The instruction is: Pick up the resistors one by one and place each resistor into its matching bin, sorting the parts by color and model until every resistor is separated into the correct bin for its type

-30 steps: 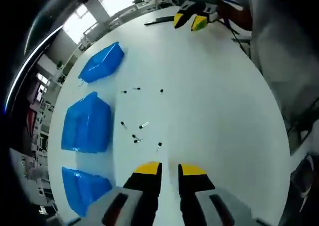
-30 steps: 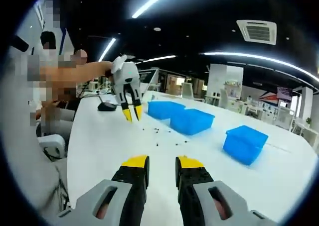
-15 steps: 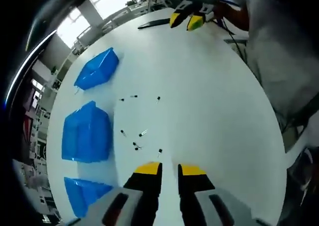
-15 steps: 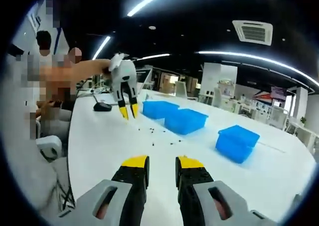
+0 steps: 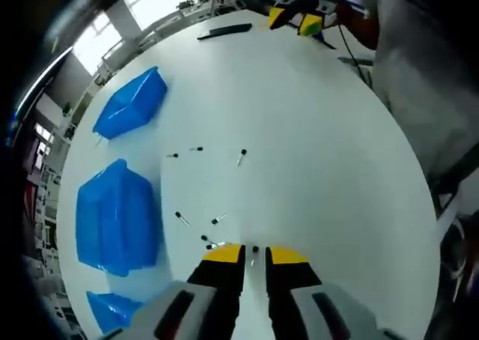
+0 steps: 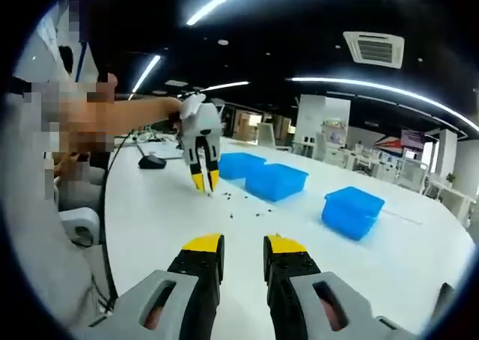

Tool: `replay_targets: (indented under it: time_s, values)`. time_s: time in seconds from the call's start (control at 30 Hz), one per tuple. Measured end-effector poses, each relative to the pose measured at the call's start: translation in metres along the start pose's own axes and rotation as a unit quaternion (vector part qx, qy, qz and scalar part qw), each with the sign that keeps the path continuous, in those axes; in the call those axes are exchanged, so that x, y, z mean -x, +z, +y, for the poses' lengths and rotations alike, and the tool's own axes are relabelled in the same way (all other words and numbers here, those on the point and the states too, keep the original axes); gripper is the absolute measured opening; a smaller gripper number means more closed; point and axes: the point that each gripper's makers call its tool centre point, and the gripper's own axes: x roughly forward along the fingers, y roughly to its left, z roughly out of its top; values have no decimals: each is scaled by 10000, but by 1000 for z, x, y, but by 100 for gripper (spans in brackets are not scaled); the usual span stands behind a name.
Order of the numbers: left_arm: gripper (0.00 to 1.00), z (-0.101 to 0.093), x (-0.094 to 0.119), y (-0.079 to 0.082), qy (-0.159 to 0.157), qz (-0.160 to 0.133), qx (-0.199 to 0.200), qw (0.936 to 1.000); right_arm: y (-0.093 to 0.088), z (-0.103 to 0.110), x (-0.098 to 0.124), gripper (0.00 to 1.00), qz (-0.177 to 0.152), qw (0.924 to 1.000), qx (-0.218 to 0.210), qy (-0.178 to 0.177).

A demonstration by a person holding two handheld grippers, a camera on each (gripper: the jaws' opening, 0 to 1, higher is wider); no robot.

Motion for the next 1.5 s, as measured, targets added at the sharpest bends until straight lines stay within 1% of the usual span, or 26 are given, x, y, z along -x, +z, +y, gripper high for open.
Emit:
replay_targets:
  time_s: [0.1, 0.13, 0.17, 0.2, 0.23, 0.3, 0.33, 0.37, 0.4, 0.43, 0.47, 0.53, 0.63, 0.83, 0.9, 0.97, 1.07, 1.13, 1.23, 1.27, 1.3, 1.33, 1.37, 1.4, 1.47, 1.5]
  values:
    - [14, 2, -2, 1, -110, -66, 51, 9999, -3, 0, 1, 23, 24, 10000, -60, -6]
    - [14, 1, -2, 3, -153, -135, 18, 9998, -5, -1, 1, 23, 30, 10000, -68, 5]
    - [14, -1, -2, 4, -209, -144, 25, 9997, -6, -1, 1, 23, 35, 10000, -74, 14]
    - [13, -4, -2, 2, -305, -73, -2, 9995, -7, -2, 1, 23, 46, 10000, -81, 2]
    - [13, -5, -2, 2, -327, -82, -26, 9994, -7, -4, 1, 23, 52, 9999, -84, -28]
    - [13, -7, 0, -2, -404, 38, -65, 9992, -7, -6, 1, 23, 39, 9999, -111, -69]
    - [13, -6, 0, -3, -414, 53, -61, 9991, -6, -7, 0, 23, 25, 9999, -130, -75]
    - [13, -6, 1, -6, -453, 89, 31, 9989, -6, -6, -2, 23, 9, 9999, -147, -80]
    - [13, -5, 1, -7, -464, 56, 140, 9988, -7, -6, -3, 23, 11, 9999, -156, -75]
    - [13, -4, 1, -7, -469, 36, 152, 9988, -7, -5, -3, 23, 15, 9999, -159, -66]
    - [13, -4, 1, -8, -509, -95, 221, 9984, -10, -1, -6, 23, 56, 9998, -168, 9]
    - [13, -3, 1, -9, -533, -210, 314, 9979, -11, 1, -7, 23, 78, 9998, -157, 40]
    - [13, -3, 1, -9, -565, -257, 324, 9975, -13, 0, -6, 23, 112, 9998, -168, 9]
    - [13, 0, -2, -6, -701, -32, 170, 9974, -18, 3, -9, 23, 213, 9997, -82, 28]
    - [9, -1, -3, -5, -801, 54, 168, 9966, -19, 6, -10, 23, 238, 9997, -85, 50]
    - [6, -4, -4, -3, -866, 87, 154, 9961, -16, 13, -10, 23, 180, 9997, -82, 146]
    - [6, -3, -4, -3, -794, 144, 215, 9965, -16, 20, -12, 23, 182, 9996, -59, 224]
    - [5, -3, -3, -4, -741, 130, 174, 9970, -18, 22, -12, 23, 195, 9995, -63, 244]
    - [5, -6, -2, -2, -708, -49, 217, 9972, -20, 22, -13, 23, 194, 9994, -132, 246]
    - [5, -6, -2, 4, -663, -323, 340, 9967, -21, 23, -12, 23, 196, 9994, -153, 236]
    - [5, -6, -1, 6, -652, -386, 373, 9964, -21, 22, -12, 23, 187, 9994, -160, 229]
    - [5, -6, 5, 17, -620, -828, 554, 9931, -21, 21, -12, 23, 178, 9995, -167, 222]
    - [5, -3, 10, 24, -548, -1121, 610, 9903, -21, 20, -12, 23, 173, 9995, -171, 219]
    - [5, 0, 17, 33, -458, -1454, 714, 9857, -21, 19, -12, 23, 162, 9995, -174, 212]
    - [5, 7, 32, 52, -303, -2149, 937, 9717, -21, 15, -12, 23, 131, 9996, -185, 187]
    - [5, 10, 37, 59, -245, -2352, 997, 9665, -21, 14, -12, 23, 121, 9996, -198, 179]
